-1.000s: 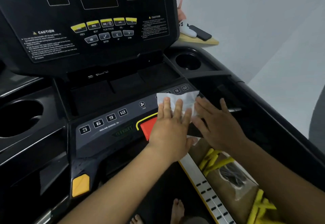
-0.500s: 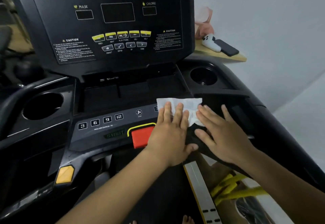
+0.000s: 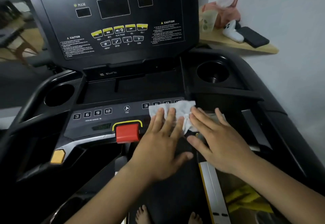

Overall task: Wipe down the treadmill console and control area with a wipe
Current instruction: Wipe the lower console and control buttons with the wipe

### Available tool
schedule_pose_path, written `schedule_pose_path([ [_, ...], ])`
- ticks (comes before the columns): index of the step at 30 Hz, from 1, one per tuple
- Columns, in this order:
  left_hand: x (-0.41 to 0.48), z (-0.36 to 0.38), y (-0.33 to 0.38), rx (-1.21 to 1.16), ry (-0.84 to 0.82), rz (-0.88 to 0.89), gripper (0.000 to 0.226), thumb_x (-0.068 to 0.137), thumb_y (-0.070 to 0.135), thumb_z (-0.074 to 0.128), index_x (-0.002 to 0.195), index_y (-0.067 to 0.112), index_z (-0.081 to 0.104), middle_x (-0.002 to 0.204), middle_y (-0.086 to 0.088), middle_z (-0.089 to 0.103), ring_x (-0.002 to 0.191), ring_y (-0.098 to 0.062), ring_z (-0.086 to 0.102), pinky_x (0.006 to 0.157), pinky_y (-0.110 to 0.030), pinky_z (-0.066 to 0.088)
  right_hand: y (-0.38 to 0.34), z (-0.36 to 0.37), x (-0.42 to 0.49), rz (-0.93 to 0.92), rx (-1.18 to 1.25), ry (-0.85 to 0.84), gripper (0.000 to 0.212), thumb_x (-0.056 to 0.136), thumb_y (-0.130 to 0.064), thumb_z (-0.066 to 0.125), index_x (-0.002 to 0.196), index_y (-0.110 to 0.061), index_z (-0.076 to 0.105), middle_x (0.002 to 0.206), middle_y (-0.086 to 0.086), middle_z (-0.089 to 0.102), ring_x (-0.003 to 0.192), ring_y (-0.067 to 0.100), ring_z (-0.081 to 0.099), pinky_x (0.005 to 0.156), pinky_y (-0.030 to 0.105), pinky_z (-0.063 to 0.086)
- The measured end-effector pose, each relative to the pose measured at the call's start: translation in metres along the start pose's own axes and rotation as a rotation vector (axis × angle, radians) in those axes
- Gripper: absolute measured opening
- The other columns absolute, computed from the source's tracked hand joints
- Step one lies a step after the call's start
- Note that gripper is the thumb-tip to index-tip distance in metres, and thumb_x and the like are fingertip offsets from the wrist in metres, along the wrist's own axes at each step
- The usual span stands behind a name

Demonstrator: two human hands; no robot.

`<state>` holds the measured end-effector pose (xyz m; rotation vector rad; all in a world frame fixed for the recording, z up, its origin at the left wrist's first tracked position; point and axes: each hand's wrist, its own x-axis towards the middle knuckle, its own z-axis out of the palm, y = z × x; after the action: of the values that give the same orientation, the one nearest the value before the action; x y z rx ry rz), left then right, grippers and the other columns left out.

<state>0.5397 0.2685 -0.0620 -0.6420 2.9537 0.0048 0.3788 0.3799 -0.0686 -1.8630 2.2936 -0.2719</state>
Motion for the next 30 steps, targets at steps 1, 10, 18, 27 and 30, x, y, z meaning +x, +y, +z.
schedule_pose_path([
  [1,0.011,-0.003,0.001,0.033,-0.009,-0.013,0.092,0.088,0.073,0.018,0.154,0.015,-0.011,0.160,-0.014,-0.023,0.143,-0.034,-0.030,0.121,-0.045,-0.010,-0.001,-0.003,0.011,0.006,0.039,0.025,0.078,0.090,-0.068,0.001,0.154,-0.022,0.006,0.161,-0.011,-0.009,0.138,-0.004,-0.024,0.117,0.031,-0.017],
  [10,0.006,0.004,0.000,-0.053,-0.003,0.014,0.095,0.089,0.076,0.012,0.156,0.011,-0.007,0.162,-0.014,-0.021,0.147,-0.028,-0.026,0.123,-0.047,0.001,-0.002,0.005,0.006,-0.048,0.185,0.083,0.073,0.094,-0.063,0.014,0.154,-0.020,0.014,0.162,-0.011,-0.003,0.140,-0.007,-0.020,0.119,0.027,-0.009],
  [18,0.024,-0.003,-0.004,-0.032,0.050,0.099,0.086,0.090,0.065,0.009,0.156,0.011,-0.006,0.162,-0.010,-0.018,0.148,-0.025,-0.024,0.123,-0.043,-0.004,-0.003,0.021,-0.010,0.024,0.018,0.178,0.069,0.099,-0.060,0.014,0.152,-0.015,0.021,0.160,-0.002,0.014,0.147,0.004,0.001,0.119,0.035,0.000],
  [27,-0.004,0.023,-0.003,0.058,0.138,0.225,0.090,0.093,0.068,0.031,0.154,0.002,0.019,0.163,-0.018,0.009,0.151,-0.036,0.006,0.120,-0.050,0.019,-0.013,0.047,-0.060,0.083,-0.076,0.155,0.067,0.101,-0.057,0.020,0.153,-0.014,0.024,0.162,-0.001,0.014,0.149,0.012,0.010,0.117,0.045,0.012],
  [30,0.013,0.019,0.003,0.070,0.151,0.250,0.087,0.094,0.061,0.029,0.154,0.001,0.011,0.162,-0.019,0.002,0.151,-0.034,-0.002,0.122,-0.048,0.013,-0.019,0.044,-0.046,0.100,-0.039,0.192,0.066,0.102,-0.056,0.019,0.149,-0.011,0.032,0.160,0.001,0.020,0.149,0.010,0.011,0.118,0.044,0.011],
])
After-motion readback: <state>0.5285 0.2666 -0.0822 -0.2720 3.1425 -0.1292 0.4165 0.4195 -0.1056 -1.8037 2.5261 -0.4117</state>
